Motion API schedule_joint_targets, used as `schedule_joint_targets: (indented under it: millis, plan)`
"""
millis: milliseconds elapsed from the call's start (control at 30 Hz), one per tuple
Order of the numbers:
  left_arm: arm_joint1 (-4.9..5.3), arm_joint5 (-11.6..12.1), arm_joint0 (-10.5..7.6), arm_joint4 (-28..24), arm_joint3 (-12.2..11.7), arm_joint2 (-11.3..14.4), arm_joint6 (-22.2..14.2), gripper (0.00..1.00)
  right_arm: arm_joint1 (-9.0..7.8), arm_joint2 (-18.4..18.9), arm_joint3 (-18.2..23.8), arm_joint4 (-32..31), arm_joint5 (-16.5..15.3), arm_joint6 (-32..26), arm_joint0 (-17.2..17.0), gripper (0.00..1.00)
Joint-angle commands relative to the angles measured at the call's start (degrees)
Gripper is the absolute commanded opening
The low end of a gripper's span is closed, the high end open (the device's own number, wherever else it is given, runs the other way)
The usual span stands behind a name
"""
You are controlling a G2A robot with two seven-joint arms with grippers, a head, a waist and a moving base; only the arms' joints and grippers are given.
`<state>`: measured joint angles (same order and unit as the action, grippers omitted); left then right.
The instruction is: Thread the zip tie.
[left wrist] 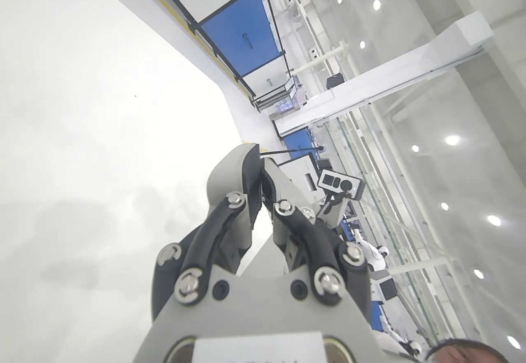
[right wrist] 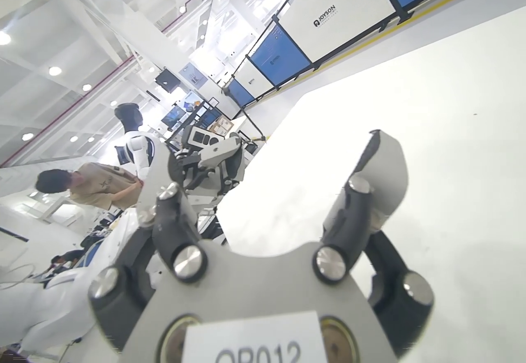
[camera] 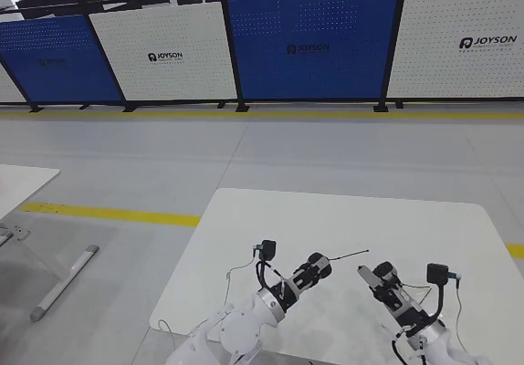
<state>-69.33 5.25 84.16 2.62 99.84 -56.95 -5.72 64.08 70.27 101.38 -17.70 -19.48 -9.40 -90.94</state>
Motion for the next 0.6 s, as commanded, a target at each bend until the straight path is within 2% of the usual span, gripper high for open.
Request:
schedule_joint_targets:
  millis: [0, 167, 233, 300, 400, 467, 533, 567]
  plan:
    - [0.0, 0.0, -0.01, -0.12, -0.02, 0.0, 0.05, 0.0, 0.01, 0.0, -0.03, -0.11, 0.0, 0.05, 0.01, 1.0]
    - [0.0, 0.0, -0.01, -0.12, -0.02, 0.0, 0.05, 0.0, 0.02, -0.08, -0.32, -0.67, 0.23, -0.46, 0.14, 1.0]
    - [-0.08, 0.67, 0.38, -3.32, 0.38, -0.42, -0.21, 0.0, 0.03, -0.09, -0.77, -1.63, 0.19, -1.01, 0.51, 1.0]
    - [-0.04, 1.28, 0.87, -6.83, 0.62, -1.59, -0.51, 0.0, -0.05, -0.32, -1.28, -1.5, 0.0, -3.96, 1.31, 1.0]
    - [-0.03, 2.15, 1.22, -12.85, 0.49, -3.8, -0.69, 0.0, -0.04, -0.99, -1.54, -5.07, 0.93, -5.52, 2.51, 1.0]
    - [0.09, 2.52, 1.28, -15.22, 0.19, -4.79, -2.4, 0.0, 0.02, -1.55, -1.31, -9.12, 2.62, -5.32, 3.14, 1.0]
    - [0.19, 2.63, 1.36, -15.38, 0.31, -5.12, -3.44, 0.0, 0.15, -2.69, -0.79, -15.2, 6.42, -4.7, 3.59, 1.0]
    - [0.19, 2.63, 1.36, -15.38, 0.31, -5.12, -3.44, 0.0, 0.15, -2.69, -0.79, -15.2, 6.42, -4.7, 3.59, 1.0]
